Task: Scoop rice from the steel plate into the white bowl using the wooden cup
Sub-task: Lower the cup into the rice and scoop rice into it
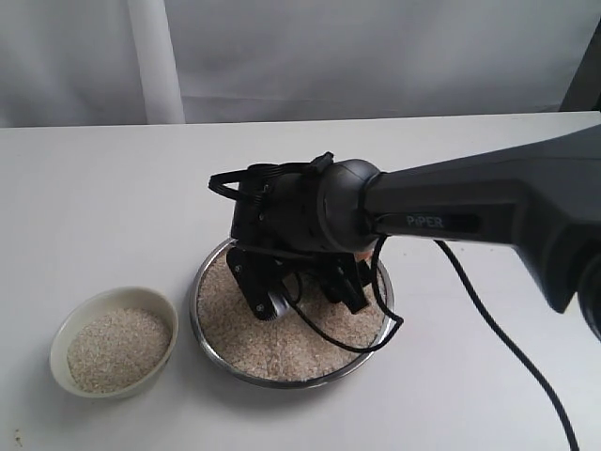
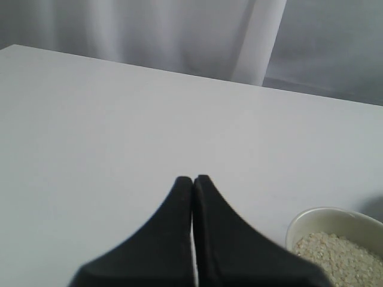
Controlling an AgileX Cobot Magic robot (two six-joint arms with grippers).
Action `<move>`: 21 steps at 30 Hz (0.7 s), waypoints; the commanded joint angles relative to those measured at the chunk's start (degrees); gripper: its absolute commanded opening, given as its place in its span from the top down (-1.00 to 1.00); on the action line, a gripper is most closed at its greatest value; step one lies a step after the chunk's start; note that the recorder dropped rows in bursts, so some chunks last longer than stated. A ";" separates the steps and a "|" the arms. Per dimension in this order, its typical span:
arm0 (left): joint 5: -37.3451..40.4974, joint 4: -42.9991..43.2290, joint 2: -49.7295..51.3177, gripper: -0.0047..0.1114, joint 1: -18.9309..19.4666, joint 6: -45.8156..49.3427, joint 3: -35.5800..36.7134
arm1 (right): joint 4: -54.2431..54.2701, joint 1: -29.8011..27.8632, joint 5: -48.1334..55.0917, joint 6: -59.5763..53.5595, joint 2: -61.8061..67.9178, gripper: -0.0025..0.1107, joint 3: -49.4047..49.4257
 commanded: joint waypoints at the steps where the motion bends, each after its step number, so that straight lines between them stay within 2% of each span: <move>1: -0.36 -0.33 -0.13 0.92 -0.27 -0.08 -0.20 | -0.06 0.50 -0.30 -0.61 -0.23 0.96 -0.39; 21: -0.36 -0.33 -0.13 0.92 -0.27 -0.08 -0.20 | 4.87 1.40 -3.44 -1.98 -0.23 0.96 -0.39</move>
